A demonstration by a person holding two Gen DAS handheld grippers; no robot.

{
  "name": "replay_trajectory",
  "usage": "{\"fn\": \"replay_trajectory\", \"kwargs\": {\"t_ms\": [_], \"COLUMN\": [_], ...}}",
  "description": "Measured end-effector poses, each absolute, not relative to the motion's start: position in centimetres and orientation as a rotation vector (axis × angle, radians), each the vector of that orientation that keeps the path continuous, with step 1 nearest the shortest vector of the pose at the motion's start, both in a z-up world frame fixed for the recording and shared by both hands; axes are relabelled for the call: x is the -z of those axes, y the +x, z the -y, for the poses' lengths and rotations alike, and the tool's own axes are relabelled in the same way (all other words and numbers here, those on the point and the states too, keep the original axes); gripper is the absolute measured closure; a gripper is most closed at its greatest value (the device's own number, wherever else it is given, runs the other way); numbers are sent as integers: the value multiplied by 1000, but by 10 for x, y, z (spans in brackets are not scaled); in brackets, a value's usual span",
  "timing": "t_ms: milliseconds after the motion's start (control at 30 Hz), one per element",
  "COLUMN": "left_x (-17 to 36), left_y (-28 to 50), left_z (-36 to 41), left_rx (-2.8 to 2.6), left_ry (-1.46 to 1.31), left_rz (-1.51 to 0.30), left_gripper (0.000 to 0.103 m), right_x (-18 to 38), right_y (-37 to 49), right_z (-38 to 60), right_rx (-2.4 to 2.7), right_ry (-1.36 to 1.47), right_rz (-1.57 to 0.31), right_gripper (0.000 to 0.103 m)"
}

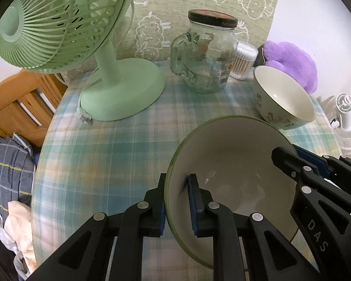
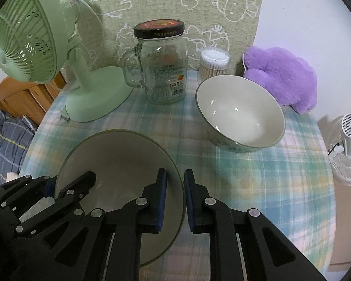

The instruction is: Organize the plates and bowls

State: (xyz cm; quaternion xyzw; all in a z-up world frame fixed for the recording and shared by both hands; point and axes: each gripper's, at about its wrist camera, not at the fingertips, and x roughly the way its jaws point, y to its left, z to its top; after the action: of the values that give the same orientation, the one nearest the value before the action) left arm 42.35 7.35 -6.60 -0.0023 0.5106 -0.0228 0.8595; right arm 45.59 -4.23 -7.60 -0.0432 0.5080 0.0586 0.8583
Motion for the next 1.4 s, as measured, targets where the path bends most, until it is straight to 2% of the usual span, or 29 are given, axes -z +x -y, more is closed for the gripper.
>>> {"fn": "replay_trajectory", "kwargs": {"t_ms": [733,1400], "left_x": [33,-24], "left_y": [360,279], "left_z": [-62,-41], "left_rx": [59,68], "left_ry": [-4,5], "left_rz": [-1040,-971], "left_gripper": [88,88], "right_x": [33,-28], "right_y": [387,306], "right_z": [50,72], "right_rx": [-100,-93], "right_ry": [-76,-48], "right_rz": [-1037,-986], "right_gripper": [85,85]}}
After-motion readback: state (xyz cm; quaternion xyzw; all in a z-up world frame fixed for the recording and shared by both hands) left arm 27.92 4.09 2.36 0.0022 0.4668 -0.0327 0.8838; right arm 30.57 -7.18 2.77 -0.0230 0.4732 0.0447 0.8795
